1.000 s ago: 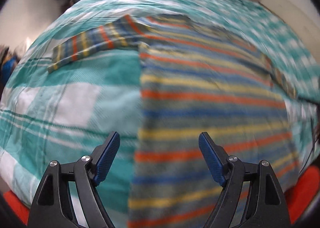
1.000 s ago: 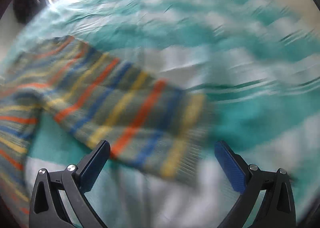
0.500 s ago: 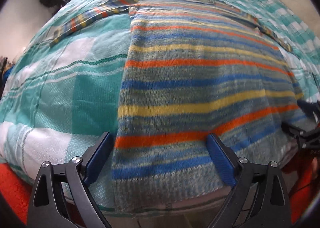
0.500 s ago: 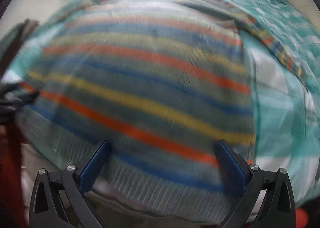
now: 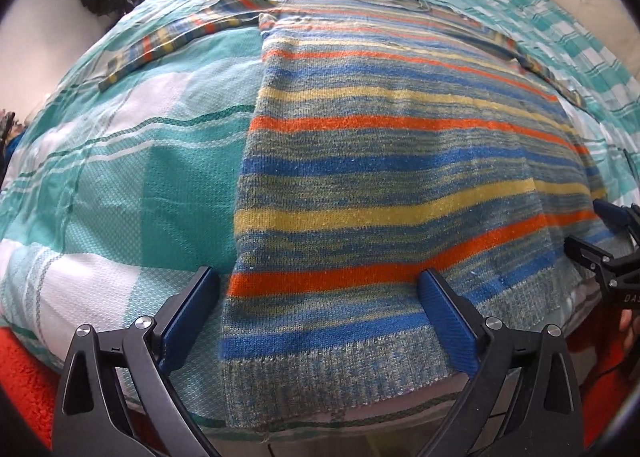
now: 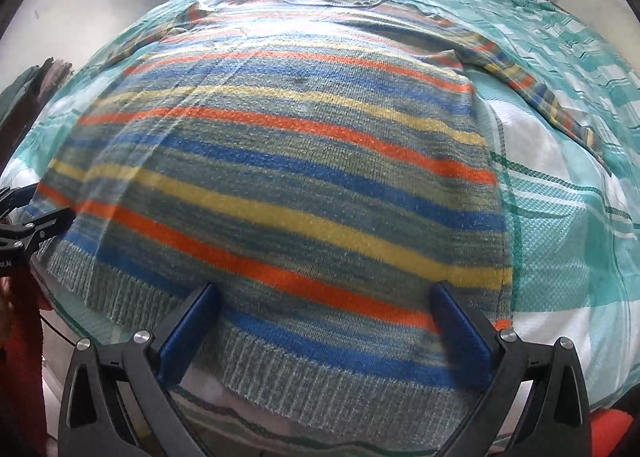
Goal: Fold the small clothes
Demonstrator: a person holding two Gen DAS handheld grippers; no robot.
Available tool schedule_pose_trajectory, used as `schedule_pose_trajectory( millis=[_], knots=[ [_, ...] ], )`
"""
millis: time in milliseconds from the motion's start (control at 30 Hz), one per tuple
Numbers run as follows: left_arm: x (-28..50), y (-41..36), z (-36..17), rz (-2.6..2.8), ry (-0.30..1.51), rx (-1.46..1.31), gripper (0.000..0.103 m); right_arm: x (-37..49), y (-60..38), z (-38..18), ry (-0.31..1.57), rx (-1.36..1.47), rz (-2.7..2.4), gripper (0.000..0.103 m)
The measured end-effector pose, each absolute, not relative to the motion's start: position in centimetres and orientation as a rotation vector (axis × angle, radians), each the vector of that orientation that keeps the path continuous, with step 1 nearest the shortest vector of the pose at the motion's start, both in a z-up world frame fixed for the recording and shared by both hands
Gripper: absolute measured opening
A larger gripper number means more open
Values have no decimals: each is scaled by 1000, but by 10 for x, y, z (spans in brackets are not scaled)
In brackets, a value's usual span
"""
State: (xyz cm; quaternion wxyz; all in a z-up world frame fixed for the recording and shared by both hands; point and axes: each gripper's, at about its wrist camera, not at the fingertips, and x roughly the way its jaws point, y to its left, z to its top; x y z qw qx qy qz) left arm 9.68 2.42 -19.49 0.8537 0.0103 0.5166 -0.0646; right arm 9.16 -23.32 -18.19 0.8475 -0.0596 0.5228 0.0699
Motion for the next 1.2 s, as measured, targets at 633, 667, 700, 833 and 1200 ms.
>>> schedule_pose_trajectory(
  millis=[633, 667, 700, 833, 1200],
  knots=[
    [97, 23, -194, -125, 1104, 26, 101, 80, -234, -183, 1074, -131, 129, 103],
    [97, 23, -194, -125, 1104, 26, 101, 79, -235, -183, 1073, -131, 129, 103],
    [97, 23, -194, -125, 1103, 26, 101, 79, -235, -183, 1071, -131, 129, 103],
    [97, 23, -194, -125, 1104, 27, 101, 78, -235, -183, 1071, -129, 128, 103],
    [68, 56, -156, -152, 1079, -154, 101, 90, -314, -108, 967, 248, 169, 101]
  ],
)
